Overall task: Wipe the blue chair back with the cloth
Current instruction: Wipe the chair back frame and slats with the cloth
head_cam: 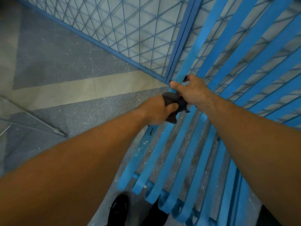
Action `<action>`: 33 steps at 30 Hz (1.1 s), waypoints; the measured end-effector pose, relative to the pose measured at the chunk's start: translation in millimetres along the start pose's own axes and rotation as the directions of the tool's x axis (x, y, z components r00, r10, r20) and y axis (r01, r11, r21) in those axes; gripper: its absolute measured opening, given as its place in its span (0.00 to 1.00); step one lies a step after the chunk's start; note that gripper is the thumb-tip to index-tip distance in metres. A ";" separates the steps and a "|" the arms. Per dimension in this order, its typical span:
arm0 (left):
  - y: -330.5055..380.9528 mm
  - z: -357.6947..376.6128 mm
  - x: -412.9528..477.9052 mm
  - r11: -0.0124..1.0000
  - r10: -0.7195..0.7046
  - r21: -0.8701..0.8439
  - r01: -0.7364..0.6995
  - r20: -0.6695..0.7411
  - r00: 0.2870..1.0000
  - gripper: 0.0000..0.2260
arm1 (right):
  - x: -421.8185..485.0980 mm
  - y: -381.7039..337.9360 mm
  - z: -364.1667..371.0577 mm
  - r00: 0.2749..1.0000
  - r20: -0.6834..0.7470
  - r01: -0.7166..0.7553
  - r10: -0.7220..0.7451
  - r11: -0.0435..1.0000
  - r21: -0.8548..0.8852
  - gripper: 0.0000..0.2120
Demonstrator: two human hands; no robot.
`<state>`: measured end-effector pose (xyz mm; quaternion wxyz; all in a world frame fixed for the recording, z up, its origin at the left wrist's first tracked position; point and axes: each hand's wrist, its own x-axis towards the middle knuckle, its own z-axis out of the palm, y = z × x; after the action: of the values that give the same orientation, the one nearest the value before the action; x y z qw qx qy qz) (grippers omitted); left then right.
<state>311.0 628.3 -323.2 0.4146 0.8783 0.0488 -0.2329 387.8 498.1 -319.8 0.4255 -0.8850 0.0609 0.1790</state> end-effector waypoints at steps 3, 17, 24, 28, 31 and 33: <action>3.1 -1.5 -0.4 0.996 -0.080 -0.032 0.079 -0.025 0.997 0.15 | -0.5 -1.6 -3.7 1.000 0.005 0.011 -0.011 1.000 -0.026 0.24; -0.4 10.5 -1.6 0.996 0.012 -0.088 -0.015 -0.028 1.000 0.13 | -2.7 -3.0 -4.0 0.998 0.060 0.002 -0.002 1.000 -0.005 0.23; -7.8 -1.5 -8.8 0.995 -0.088 -0.044 0.093 0.109 0.990 0.14 | -5.7 -4.2 -2.9 0.999 0.051 -0.004 0.002 0.999 0.046 0.21; 6.5 -7.0 -0.5 0.972 -0.230 0.057 0.227 0.059 0.971 0.23 | -5.2 -3.9 -1.5 1.000 0.004 -0.004 0.003 1.000 0.031 0.23; 3.7 -3.8 -3.1 0.979 -0.190 -0.062 0.193 0.047 0.981 0.20 | -7.2 -2.2 1.8 0.999 -0.031 -0.009 0.012 0.997 0.070 0.23; -3.3 -2.2 -12.6 0.985 -0.062 -0.158 0.071 0.064 0.996 0.12 | -8.1 -1.6 3.3 0.999 -0.025 -0.019 0.022 0.994 0.110 0.22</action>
<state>299.7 633.5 -318.7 0.4772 0.8328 0.0847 -0.2675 379.8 501.3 -317.5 0.4710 -0.8617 0.0853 0.1683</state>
